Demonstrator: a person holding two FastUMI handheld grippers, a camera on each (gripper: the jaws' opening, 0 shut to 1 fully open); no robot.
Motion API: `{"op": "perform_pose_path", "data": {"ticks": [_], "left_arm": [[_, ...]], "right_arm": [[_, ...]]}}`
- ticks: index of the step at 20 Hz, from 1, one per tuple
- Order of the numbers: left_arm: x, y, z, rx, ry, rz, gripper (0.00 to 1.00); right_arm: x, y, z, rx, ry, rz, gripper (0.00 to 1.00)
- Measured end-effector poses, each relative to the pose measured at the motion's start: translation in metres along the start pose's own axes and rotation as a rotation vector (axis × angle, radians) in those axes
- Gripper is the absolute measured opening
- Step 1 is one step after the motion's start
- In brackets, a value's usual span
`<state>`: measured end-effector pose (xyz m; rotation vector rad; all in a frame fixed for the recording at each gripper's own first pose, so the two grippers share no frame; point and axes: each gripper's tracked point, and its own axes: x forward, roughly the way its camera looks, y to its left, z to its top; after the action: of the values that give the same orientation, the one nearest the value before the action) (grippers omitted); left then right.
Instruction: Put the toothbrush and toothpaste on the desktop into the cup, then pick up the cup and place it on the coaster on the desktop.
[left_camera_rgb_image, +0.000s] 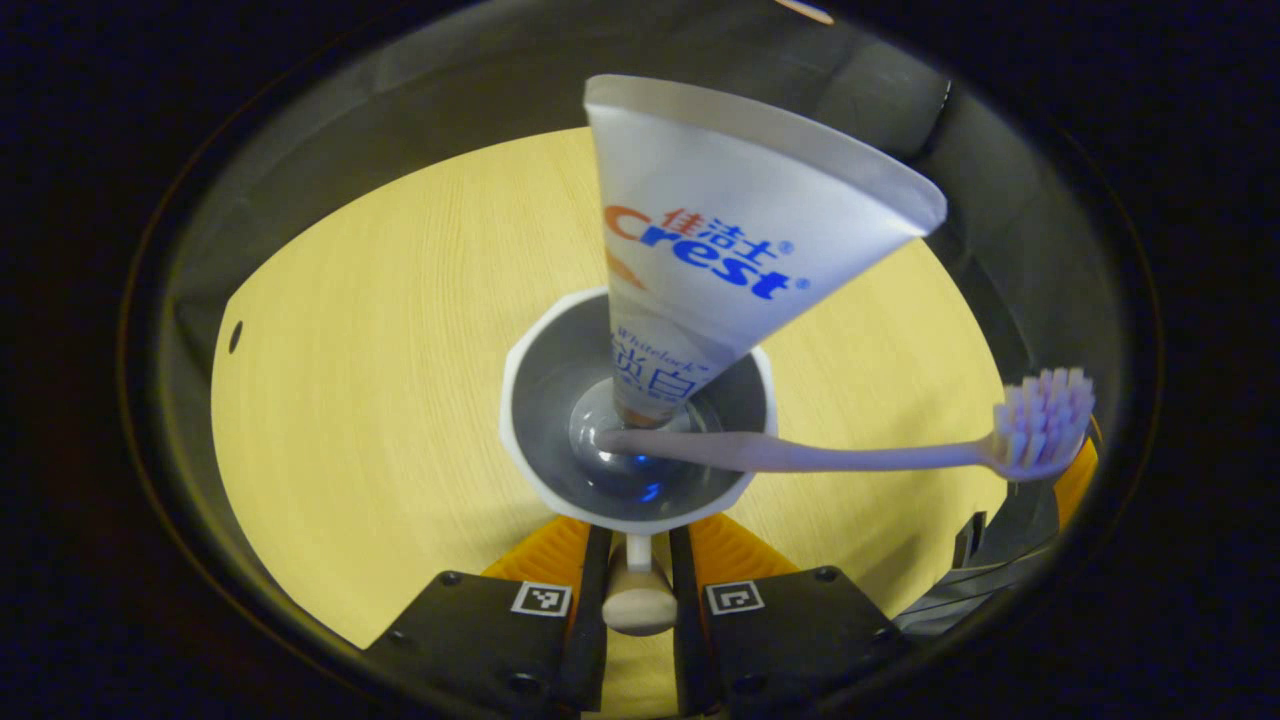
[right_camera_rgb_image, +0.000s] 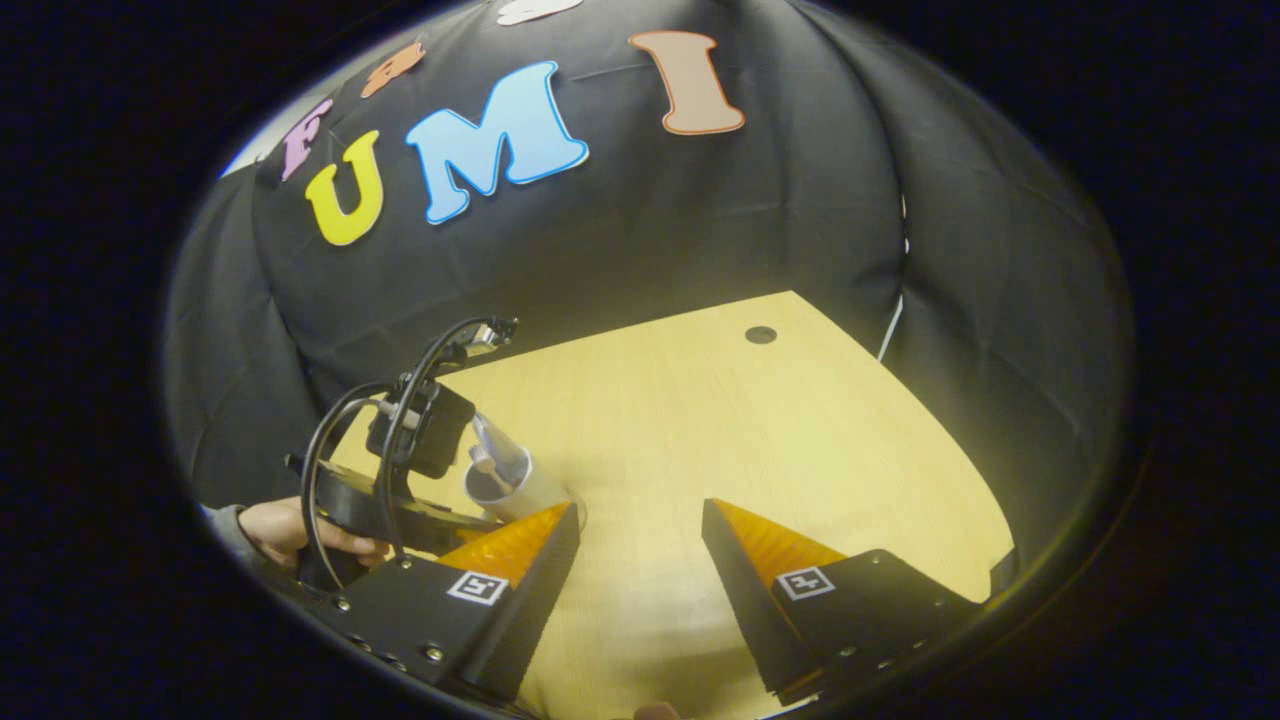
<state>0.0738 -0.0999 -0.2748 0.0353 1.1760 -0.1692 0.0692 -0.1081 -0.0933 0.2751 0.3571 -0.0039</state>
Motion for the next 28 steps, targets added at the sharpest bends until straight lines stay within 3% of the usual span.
{"op": "perform_pose_path", "data": {"ticks": [6,7,11,14,17,18,19,22,28], "left_arm": [[-0.025,0.013,0.010,0.008,-0.018,-0.026,0.36],[-0.031,0.016,0.013,0.005,-0.024,-0.027,0.41],[-0.064,0.027,0.024,-0.004,-0.052,-0.047,0.44],[-0.093,0.035,0.032,-0.022,-0.065,-0.067,0.82],[-0.130,0.046,0.039,-0.043,-0.083,-0.092,0.80],[-0.131,0.040,0.026,-0.048,-0.091,-0.080,0.94],[-0.101,0.033,0.021,-0.055,-0.104,-0.080,0.94],[-0.152,0.049,0.029,-0.088,-0.147,-0.079,0.98],[-0.198,0.062,0.017,-0.163,-0.292,-0.056,0.94]], "right_arm": [[-0.002,0.002,-0.001,-0.005,0.005,0.006,0.82],[-0.002,0.003,-0.002,-0.009,0.006,0.007,0.82],[-0.005,0.009,-0.001,-0.027,0.006,0.015,0.82],[-0.009,0.015,-0.001,-0.038,0.001,0.027,0.82],[-0.015,0.023,0.000,-0.052,-0.011,0.042,0.82],[-0.018,0.026,0.000,-0.060,-0.015,0.046,0.81],[-0.022,0.028,0.000,-0.069,-0.019,0.052,0.81],[-0.032,0.038,-0.001,-0.105,-0.035,0.072,0.81],[-0.054,0.058,0.006,-0.185,-0.087,0.116,0.82]]}}
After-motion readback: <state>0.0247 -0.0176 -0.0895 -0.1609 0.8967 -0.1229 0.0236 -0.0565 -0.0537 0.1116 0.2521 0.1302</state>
